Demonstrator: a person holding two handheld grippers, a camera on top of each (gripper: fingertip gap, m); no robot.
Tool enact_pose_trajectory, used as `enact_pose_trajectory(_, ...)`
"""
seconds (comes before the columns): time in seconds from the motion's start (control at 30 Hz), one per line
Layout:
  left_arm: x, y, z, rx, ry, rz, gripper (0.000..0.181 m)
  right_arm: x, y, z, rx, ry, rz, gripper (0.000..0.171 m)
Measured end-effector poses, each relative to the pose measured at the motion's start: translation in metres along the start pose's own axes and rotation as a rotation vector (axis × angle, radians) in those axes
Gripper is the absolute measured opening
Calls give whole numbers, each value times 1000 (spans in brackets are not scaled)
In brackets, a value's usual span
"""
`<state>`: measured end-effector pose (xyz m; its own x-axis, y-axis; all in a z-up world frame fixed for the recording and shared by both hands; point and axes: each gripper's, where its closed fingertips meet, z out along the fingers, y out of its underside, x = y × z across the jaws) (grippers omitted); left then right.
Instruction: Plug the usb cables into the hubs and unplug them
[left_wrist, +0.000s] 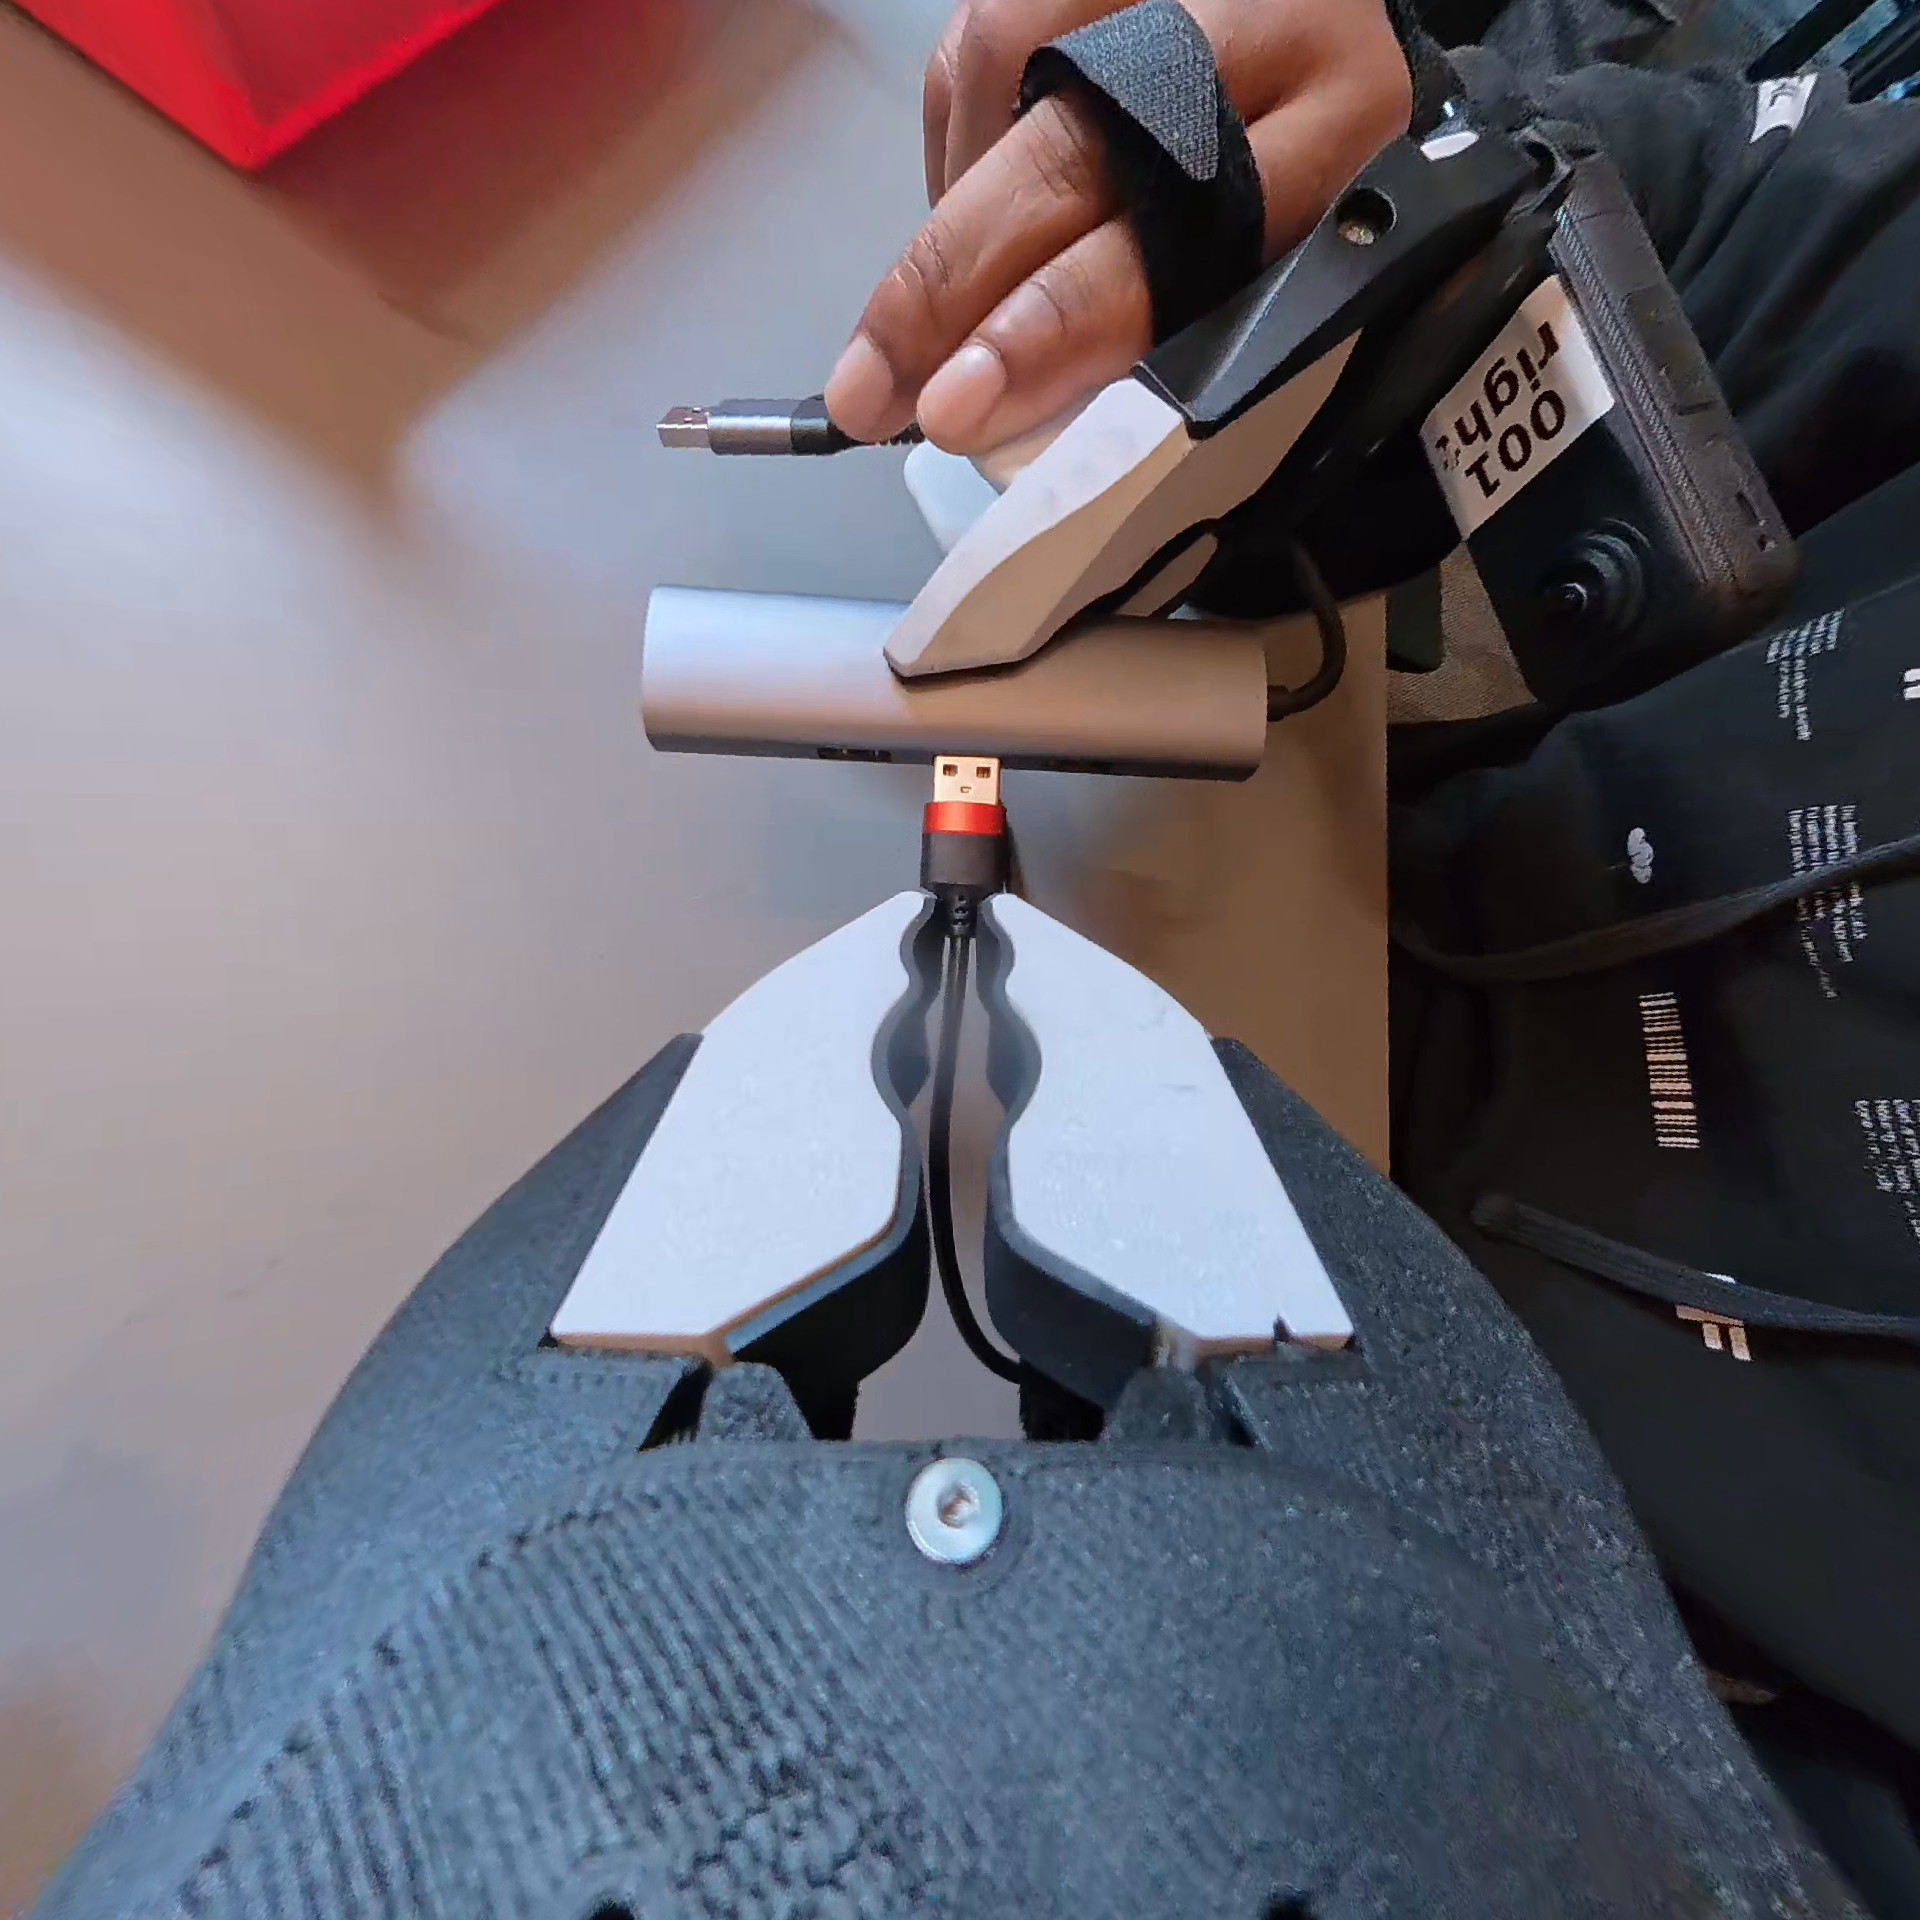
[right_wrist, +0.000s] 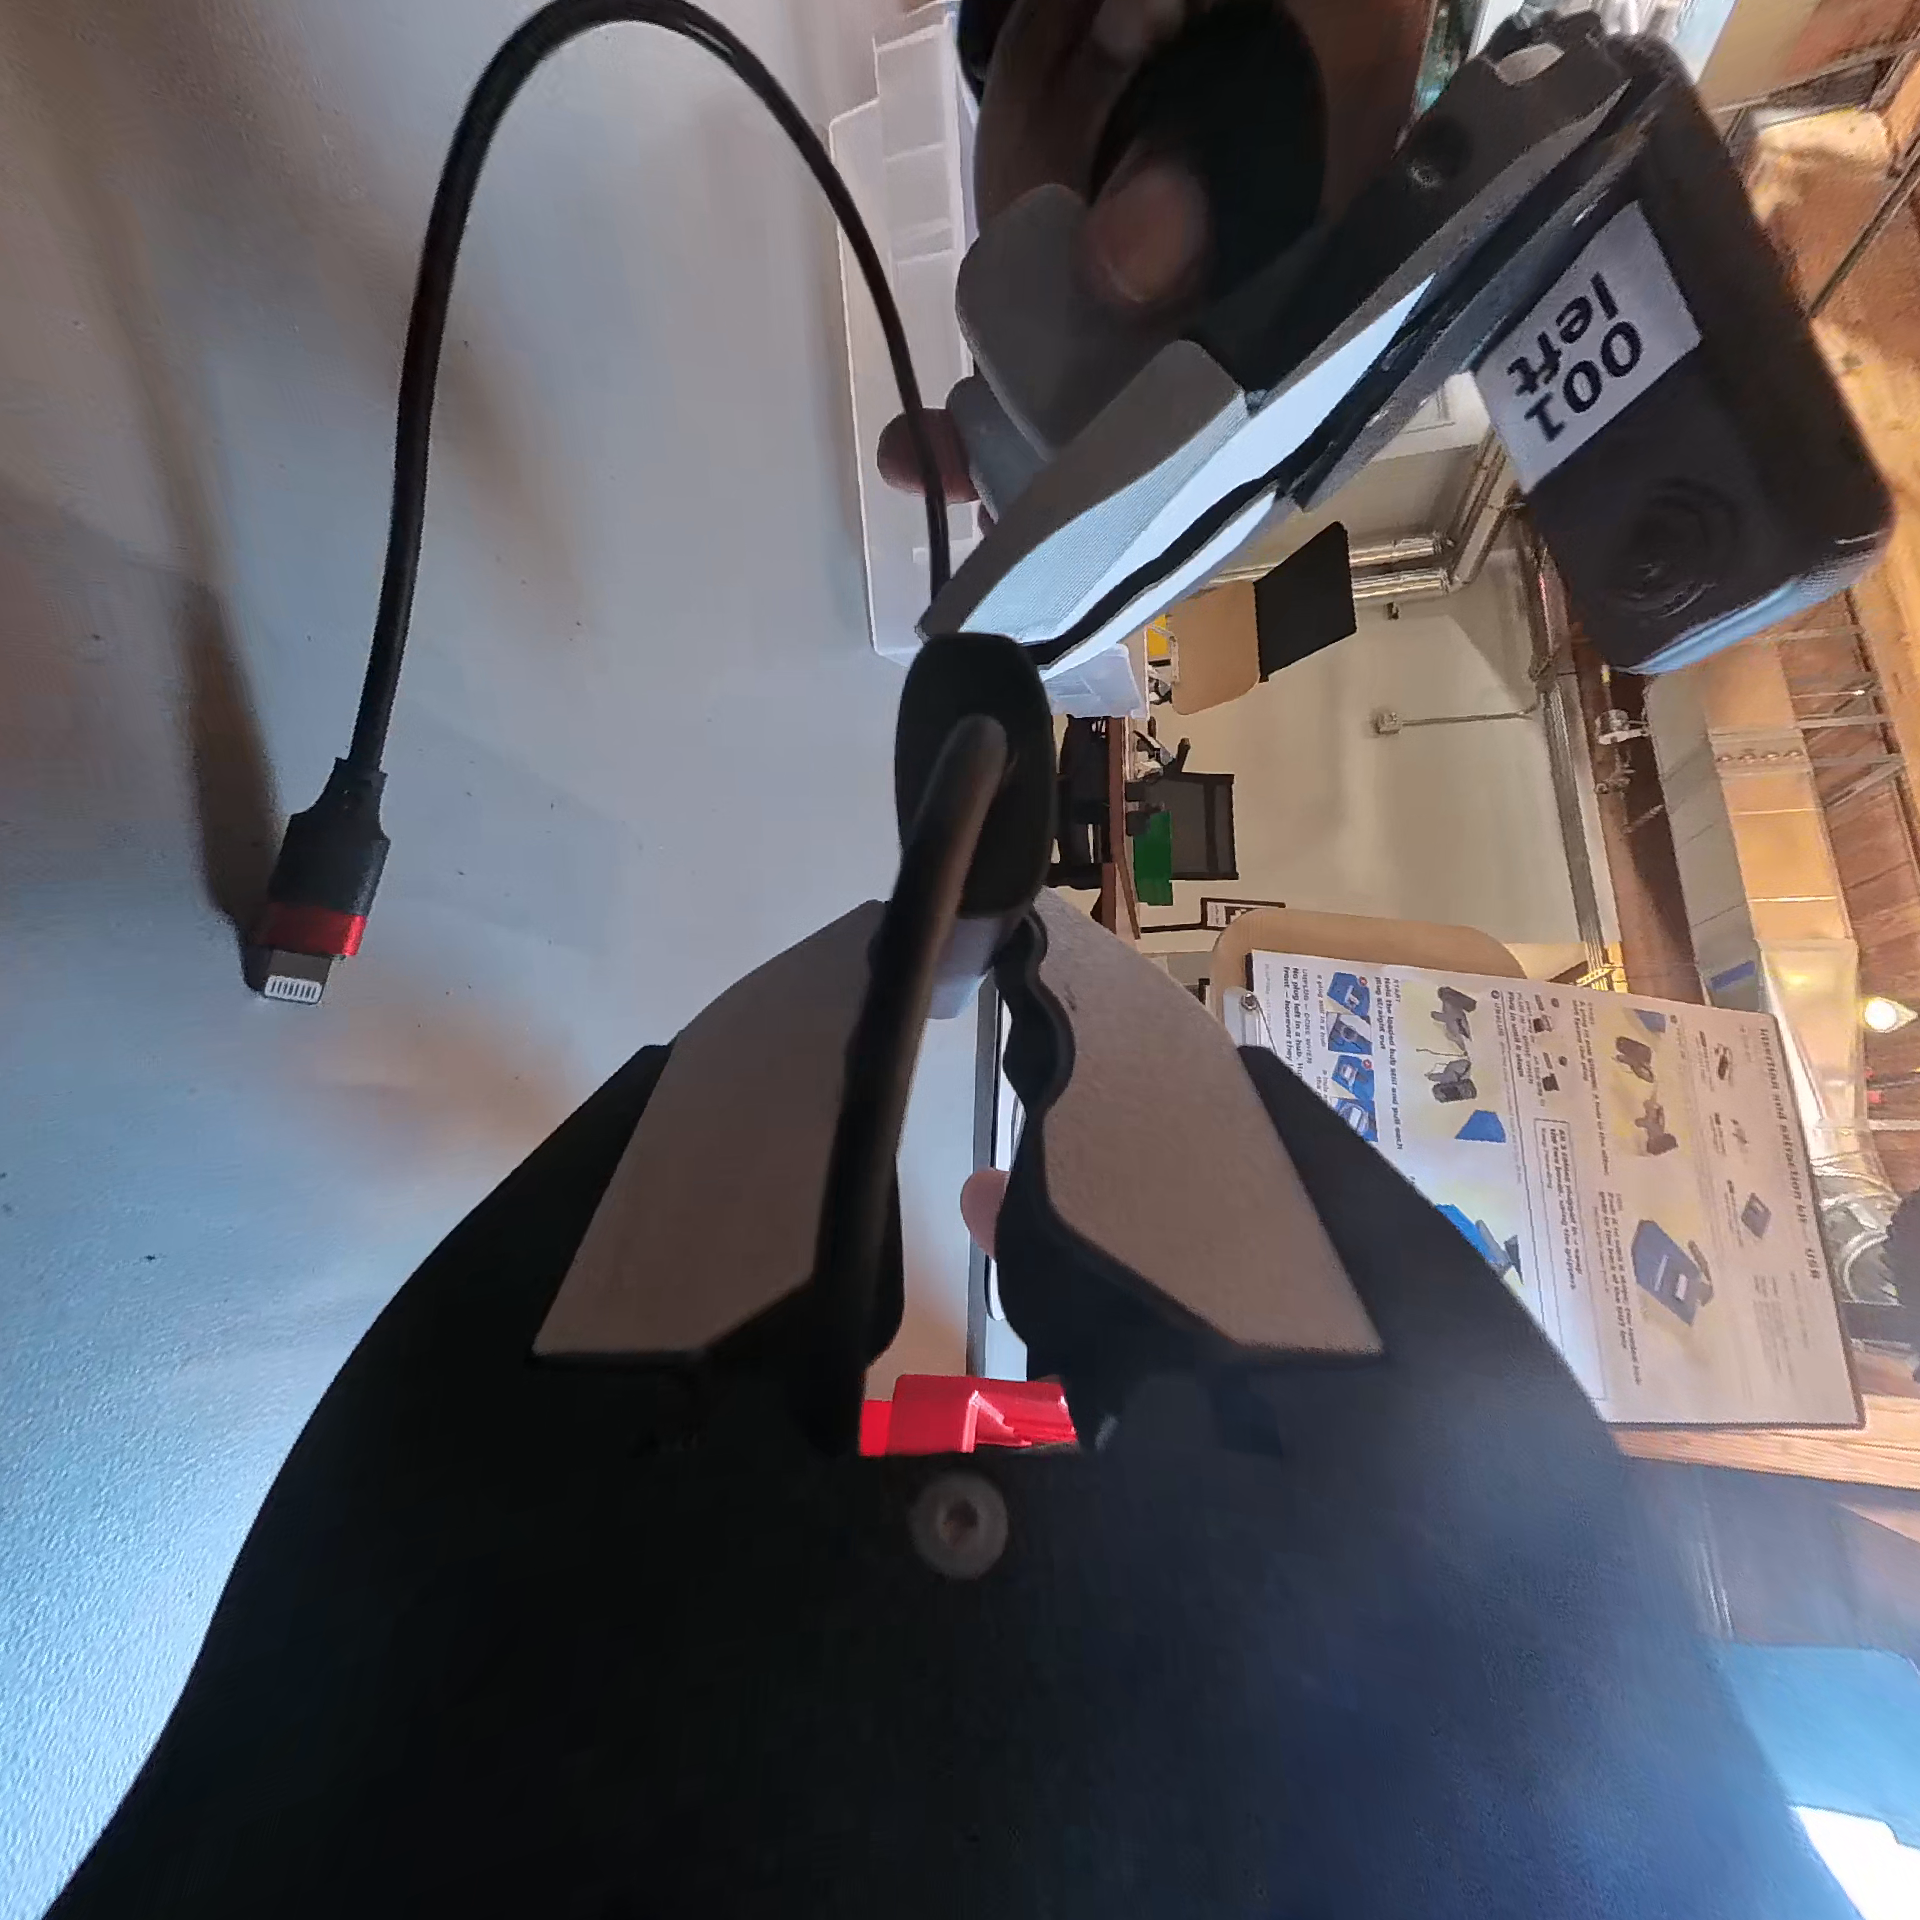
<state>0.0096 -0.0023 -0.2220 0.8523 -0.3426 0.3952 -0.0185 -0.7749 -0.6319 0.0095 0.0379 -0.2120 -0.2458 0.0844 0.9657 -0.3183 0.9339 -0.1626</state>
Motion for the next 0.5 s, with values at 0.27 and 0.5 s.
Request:
enact_pose_trajectory(0.27,-1,-4,-2,43,18,-39,6,0,4,0,-26,12,10,16)
enact_pose_trajectory(0.5,3,-10,1,106,75,-79,6,4,7,-5,-20,1,49,16)
